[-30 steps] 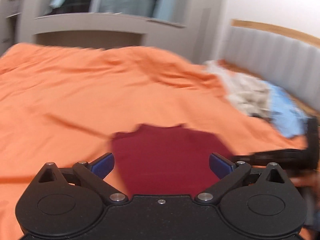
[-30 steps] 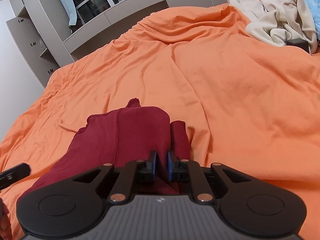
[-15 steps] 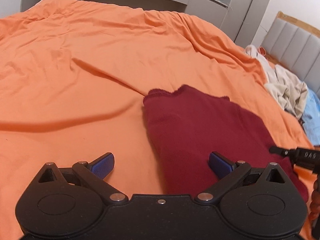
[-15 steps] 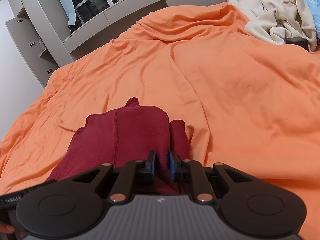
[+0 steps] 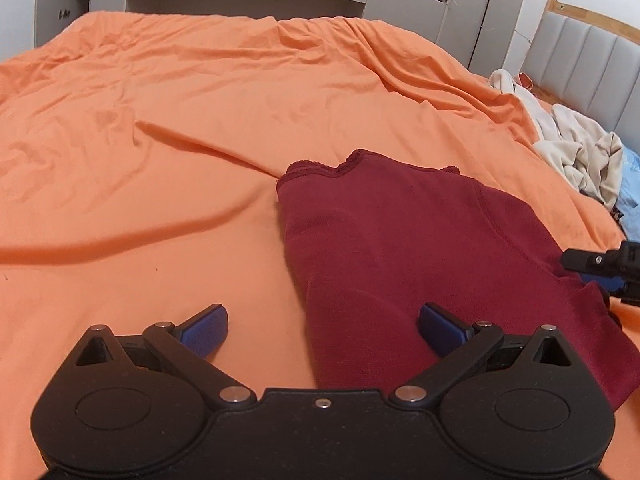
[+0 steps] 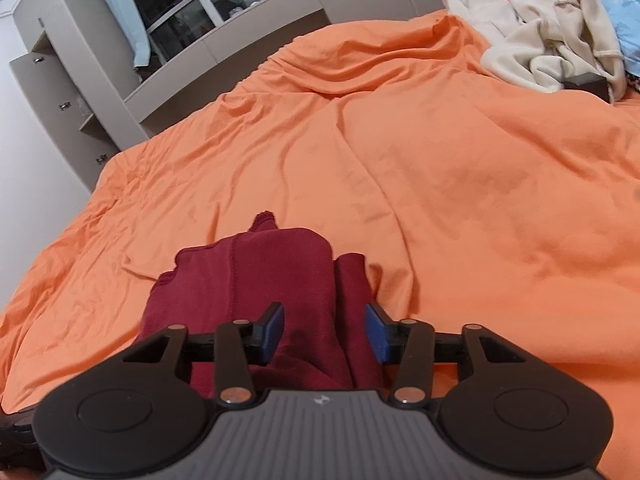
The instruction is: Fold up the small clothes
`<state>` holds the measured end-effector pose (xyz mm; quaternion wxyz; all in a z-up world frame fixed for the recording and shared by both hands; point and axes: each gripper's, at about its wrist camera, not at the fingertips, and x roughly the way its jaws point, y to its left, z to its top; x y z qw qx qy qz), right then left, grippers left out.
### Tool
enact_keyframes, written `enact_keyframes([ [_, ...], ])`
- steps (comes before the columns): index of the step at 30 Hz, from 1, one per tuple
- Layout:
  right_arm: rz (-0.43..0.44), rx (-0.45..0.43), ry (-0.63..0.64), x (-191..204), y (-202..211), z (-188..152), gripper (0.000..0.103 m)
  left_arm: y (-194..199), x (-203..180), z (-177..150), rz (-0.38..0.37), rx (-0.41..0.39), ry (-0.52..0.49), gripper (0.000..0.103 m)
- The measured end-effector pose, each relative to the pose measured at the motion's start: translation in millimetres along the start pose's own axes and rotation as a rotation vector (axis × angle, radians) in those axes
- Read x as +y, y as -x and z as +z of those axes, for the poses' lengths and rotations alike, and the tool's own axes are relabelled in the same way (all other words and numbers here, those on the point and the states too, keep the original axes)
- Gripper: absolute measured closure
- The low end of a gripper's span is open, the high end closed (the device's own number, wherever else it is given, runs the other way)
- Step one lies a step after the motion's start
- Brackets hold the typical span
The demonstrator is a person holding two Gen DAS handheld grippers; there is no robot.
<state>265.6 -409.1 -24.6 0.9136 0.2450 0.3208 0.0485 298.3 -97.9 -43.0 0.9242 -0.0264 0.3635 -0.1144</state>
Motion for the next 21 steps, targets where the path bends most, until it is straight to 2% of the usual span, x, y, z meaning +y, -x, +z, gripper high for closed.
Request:
enact_keyframes([
  [2, 0.009, 0.008, 0.009, 1.9, -2.1, -0.4, 0.071, 0.4, -1.2, -0.2, 0.002, -0.002, -0.002, 0.001],
  [6, -0.003, 0.038, 0.015, 3.4, -10.7, -4.2, 0.079, 0.6, 0.0, -0.3, 0.0, -0.002, 0.002, 0.001],
  [10, 0.004, 0.027, 0.002, 2.9, -10.8, -6.3, 0.095, 0.5, 0.4, 0.2, -0.004, -0.001, 0.004, 0.001],
  [16, -0.013, -0.07, 0.019, 5.7, 11.9, 0.7, 0.097, 0.6, -2.8, 1.0, -0.012, -0.001, -0.007, 0.002],
  [21, -0.052, -0.025, 0.042, 5.9, 5.3, -0.8, 0.097, 1.1, -9.2, 0.2, -0.017, -0.006, -0.046, 0.002],
])
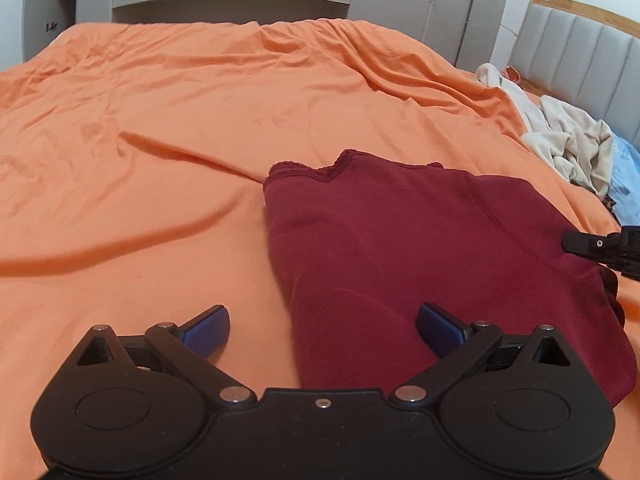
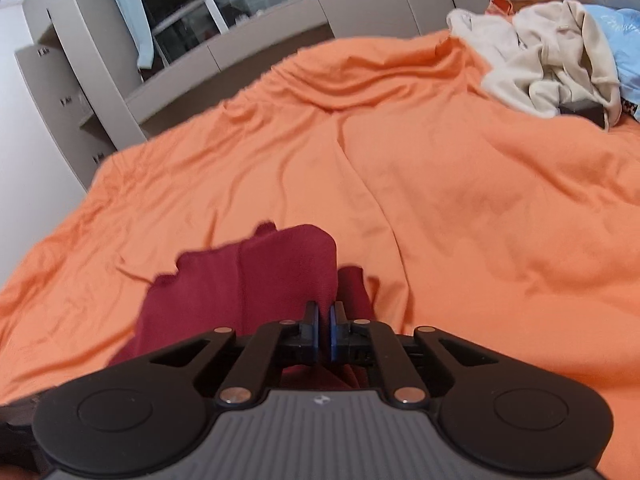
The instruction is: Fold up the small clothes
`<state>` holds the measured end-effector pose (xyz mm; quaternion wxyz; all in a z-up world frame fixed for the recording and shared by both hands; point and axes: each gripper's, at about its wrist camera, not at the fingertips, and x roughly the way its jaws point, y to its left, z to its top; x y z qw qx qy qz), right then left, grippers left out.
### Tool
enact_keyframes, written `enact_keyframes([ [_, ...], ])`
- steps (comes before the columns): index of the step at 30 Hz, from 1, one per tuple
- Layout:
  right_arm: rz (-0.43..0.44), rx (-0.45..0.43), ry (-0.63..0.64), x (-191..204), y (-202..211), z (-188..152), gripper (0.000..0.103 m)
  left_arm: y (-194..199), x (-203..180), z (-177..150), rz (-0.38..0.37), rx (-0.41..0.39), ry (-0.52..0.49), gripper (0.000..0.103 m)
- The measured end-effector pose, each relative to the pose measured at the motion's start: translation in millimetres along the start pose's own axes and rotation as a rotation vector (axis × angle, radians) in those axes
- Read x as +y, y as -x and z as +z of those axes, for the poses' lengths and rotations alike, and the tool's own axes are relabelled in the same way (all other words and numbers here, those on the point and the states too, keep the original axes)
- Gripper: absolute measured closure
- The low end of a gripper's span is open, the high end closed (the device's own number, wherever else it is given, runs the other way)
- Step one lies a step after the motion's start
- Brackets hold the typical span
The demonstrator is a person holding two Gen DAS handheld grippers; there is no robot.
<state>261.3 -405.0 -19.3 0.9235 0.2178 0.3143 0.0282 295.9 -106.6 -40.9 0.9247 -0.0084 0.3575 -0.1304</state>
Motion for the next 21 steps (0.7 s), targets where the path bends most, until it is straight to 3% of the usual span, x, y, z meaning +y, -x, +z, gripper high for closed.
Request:
enact_keyframes([
  [3, -0.018, 0.048, 0.009, 1.1, -12.6, -5.7, 0.097, -0.4, 2.2, -0.7, -0.002, 0.003, 0.0, 0.002],
  [7, -0.026, 0.047, 0.027, 4.7, -13.3, -8.1, 0.096, -0.7, 2.3, -0.3, -0.001, 0.006, -0.001, 0.002],
  [15, -0.018, 0.055, 0.003, -1.6, -12.6, -6.1, 0.083, -0.7, 2.4, -0.6, -0.001, 0.005, 0.0, 0.002],
  [19, -0.018, 0.047, -0.003, -2.9, -10.5, -5.0, 0.049, -0.6, 2.4, -0.9, 0.0, 0.004, 0.002, 0.002],
  [21, -0.016, 0.043, -0.013, -4.7, -9.5, -4.7, 0.045, -1.1, 1.9, -0.3, 0.0, 0.004, 0.003, 0.002],
])
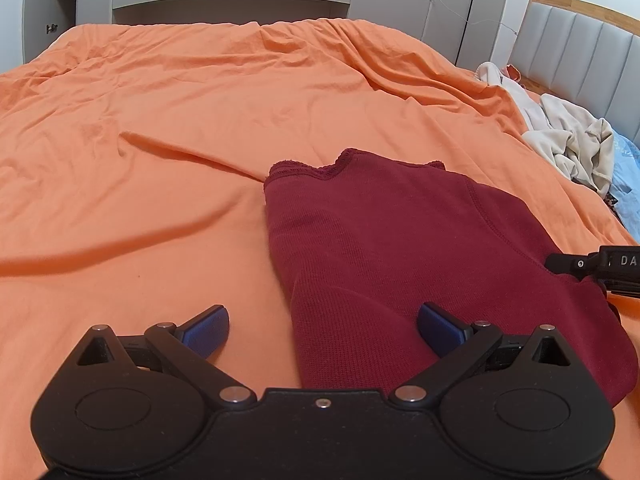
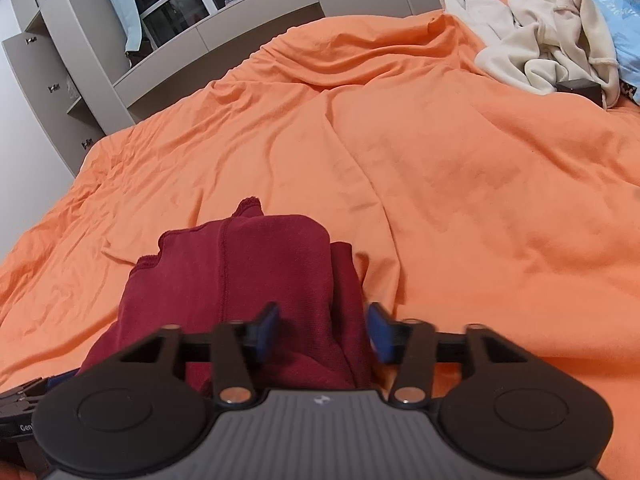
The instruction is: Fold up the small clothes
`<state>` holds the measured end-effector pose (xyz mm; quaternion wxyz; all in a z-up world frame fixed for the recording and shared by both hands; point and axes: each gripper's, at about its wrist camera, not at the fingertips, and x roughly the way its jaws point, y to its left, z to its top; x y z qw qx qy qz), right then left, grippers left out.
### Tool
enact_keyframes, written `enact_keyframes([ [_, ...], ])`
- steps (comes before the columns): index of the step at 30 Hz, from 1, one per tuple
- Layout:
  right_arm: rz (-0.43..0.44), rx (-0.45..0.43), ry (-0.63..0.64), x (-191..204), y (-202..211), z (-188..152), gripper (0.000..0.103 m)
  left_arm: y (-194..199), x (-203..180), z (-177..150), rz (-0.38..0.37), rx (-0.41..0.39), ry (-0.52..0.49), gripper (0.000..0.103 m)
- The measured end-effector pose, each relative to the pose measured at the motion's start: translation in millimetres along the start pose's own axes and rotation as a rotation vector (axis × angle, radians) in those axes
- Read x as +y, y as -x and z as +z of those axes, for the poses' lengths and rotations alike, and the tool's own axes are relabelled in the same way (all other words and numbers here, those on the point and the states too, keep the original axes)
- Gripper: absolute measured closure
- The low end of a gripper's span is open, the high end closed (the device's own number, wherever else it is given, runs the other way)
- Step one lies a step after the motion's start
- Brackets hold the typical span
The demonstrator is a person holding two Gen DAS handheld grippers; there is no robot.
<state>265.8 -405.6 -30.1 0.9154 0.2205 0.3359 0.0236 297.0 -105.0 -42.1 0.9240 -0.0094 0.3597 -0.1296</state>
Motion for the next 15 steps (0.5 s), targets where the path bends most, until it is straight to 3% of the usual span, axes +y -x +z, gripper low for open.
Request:
enact_keyframes([
  [4, 0.013, -0.001, -0.023, -4.2, -0.3, 1.8, 0.028, 0.2, 0.2, 0.6, 0.001, 0.0, 0.001, 0.001],
  [15, 0.033, 0.014, -0.113, -20.1, -12.7, 1.0, 0.027, 1.7, 8.4, 7.7, -0.012, 0.015, 0.029, 0.001],
])
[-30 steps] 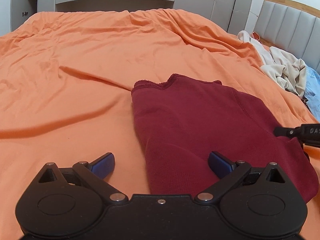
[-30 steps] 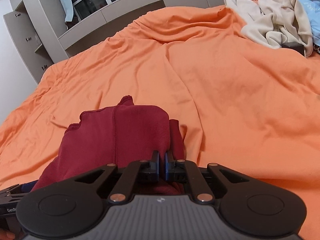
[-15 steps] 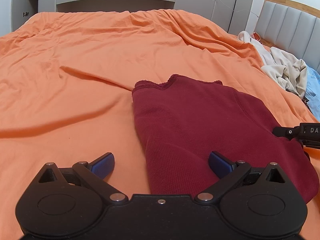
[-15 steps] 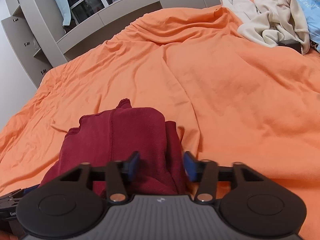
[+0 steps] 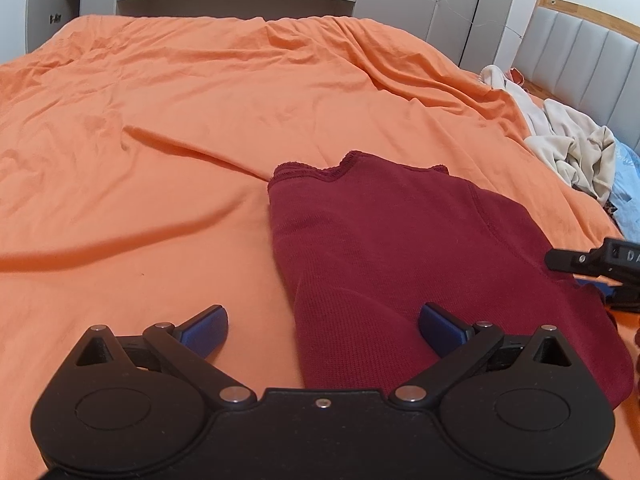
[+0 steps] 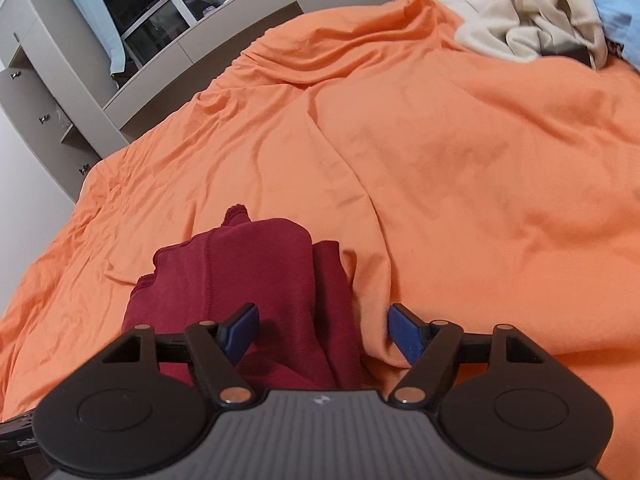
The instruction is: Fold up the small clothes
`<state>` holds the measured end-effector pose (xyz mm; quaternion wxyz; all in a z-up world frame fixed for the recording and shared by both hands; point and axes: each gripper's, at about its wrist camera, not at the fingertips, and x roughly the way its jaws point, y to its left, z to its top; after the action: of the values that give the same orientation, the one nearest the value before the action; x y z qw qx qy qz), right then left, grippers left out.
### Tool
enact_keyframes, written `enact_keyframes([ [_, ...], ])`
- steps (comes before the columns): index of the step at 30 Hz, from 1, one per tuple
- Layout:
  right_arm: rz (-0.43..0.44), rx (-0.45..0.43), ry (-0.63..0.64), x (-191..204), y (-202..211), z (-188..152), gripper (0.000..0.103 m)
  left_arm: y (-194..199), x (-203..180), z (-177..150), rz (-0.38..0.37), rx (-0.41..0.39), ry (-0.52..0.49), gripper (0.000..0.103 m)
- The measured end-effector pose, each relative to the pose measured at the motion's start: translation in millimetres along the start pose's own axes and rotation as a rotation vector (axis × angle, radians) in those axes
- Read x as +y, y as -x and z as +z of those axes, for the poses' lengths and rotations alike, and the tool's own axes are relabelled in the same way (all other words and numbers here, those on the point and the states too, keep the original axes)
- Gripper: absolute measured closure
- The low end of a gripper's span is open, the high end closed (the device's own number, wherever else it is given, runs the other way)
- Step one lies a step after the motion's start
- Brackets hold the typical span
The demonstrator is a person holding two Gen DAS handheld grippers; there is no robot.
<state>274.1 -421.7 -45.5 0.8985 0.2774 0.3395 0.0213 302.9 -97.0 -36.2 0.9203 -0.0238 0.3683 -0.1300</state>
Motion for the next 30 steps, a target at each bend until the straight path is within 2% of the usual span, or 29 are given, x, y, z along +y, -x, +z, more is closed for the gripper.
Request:
enact_keyframes([
  [8, 0.007, 0.008, -0.007, 0.0, -6.1, -1.3, 0.024, 9.5, 17.0, 15.3, -0.05, 0.016, 0.03, 0.001],
  [12, 0.013, 0.011, -0.002, 1.4, -8.4, -1.4, 0.021, 10.4, 33.2, 21.6, -0.03, 0.02, 0.092, 0.001],
  [16, 0.009, 0.007, 0.009, 3.6, -8.2, -2.6, 0.02, 0.0, 44.9, 19.8, -0.051, 0.07, 0.162, 0.001],
  [19, 0.008, 0.002, 0.019, 5.6, -7.3, -3.9, 0.023, -7.5, 44.7, 15.2, -0.06, 0.091, 0.173, 0.001],
  [26, -0.005, -0.016, 0.064, 14.8, -3.9, -6.9, 0.04, -9.9, 39.5, 12.5, -0.041, 0.087, 0.141, 0.001],
  [30, -0.011, -0.018, 0.074, 15.0, -3.0, -7.6, 0.042, -10.4, 38.7, 12.9, -0.038, 0.086, 0.137, 0.001],
])
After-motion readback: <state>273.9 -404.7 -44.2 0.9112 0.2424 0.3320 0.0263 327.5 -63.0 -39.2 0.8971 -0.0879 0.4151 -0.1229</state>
